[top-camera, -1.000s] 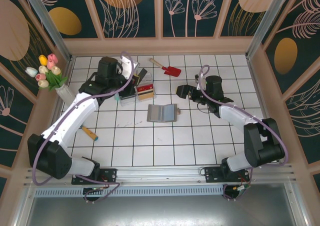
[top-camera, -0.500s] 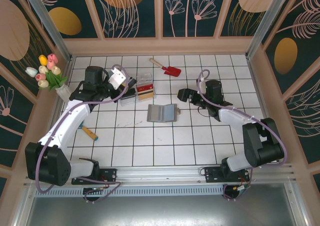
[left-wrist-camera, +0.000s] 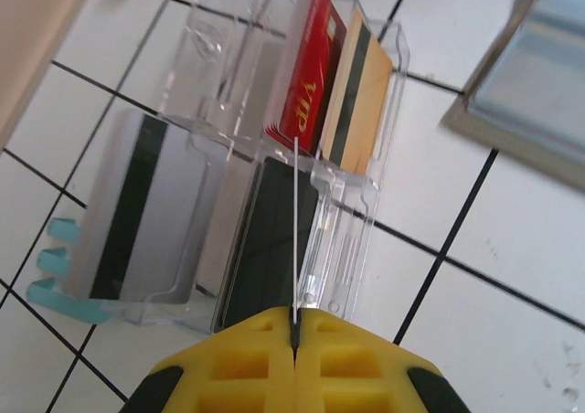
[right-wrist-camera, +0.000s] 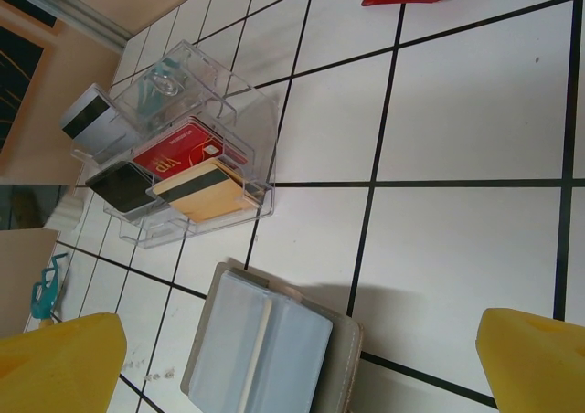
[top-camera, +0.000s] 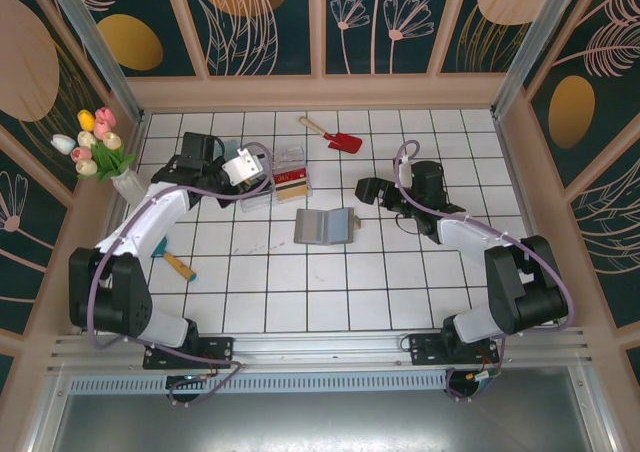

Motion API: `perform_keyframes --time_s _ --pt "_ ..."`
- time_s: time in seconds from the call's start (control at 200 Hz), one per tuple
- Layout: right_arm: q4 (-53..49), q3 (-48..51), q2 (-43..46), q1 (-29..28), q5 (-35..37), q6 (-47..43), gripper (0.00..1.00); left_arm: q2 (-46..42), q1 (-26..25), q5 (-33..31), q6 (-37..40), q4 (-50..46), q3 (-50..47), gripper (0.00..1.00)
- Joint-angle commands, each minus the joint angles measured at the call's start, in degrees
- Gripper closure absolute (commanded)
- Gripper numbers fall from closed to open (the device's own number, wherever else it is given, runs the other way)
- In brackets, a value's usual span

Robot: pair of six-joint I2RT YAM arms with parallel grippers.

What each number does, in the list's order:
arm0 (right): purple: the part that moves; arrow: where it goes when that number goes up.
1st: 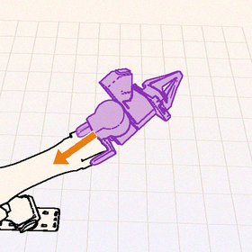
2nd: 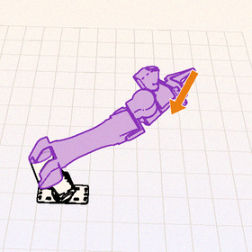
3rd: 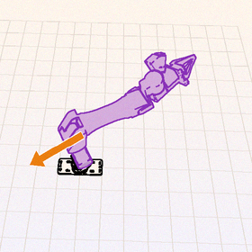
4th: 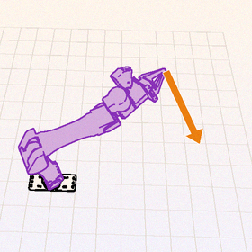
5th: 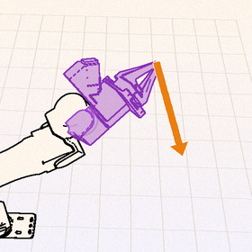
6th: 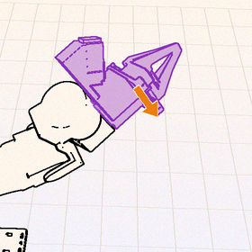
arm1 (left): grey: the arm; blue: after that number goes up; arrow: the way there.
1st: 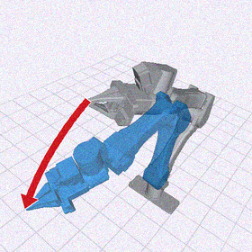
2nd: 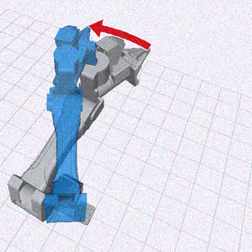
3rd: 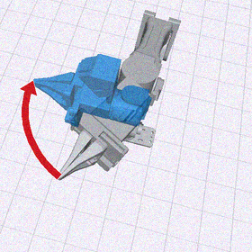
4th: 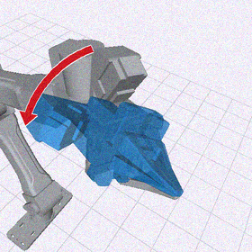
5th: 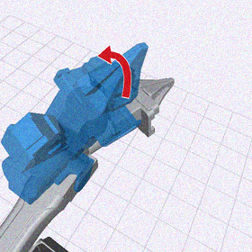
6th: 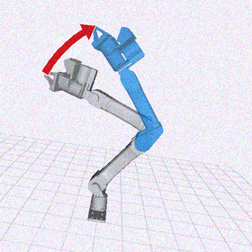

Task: Take the credit cards out of the card holder

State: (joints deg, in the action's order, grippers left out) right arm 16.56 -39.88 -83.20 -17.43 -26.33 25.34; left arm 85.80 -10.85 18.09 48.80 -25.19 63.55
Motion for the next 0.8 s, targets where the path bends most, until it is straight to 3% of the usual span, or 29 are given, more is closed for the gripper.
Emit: perform_keyframes --time_s 0.0,0.355,0.58,0.791 --pt "1.9 0.3 0.1 0.3 0.4 -1.4 0.01 2.9 0.3 -1.9 6.6 -3.7 3.1 1.00" --pt "2.0 -0.5 -1.2 0.2 -2.3 -0.7 0.01 9.1 0.3 0.2 13.3 -3.9 6.8 1.00" --pt "2.2 -0.9 -2.9 0.0 -3.1 0.8 0.01 11.3 0.3 0.3 13.5 1.1 7.6 1.00" --pt "1.7 -1.1 -2.6 0.0 -2.6 0.4 0.01 14.6 0.3 0.6 15.2 -0.8 9.0 0.99"
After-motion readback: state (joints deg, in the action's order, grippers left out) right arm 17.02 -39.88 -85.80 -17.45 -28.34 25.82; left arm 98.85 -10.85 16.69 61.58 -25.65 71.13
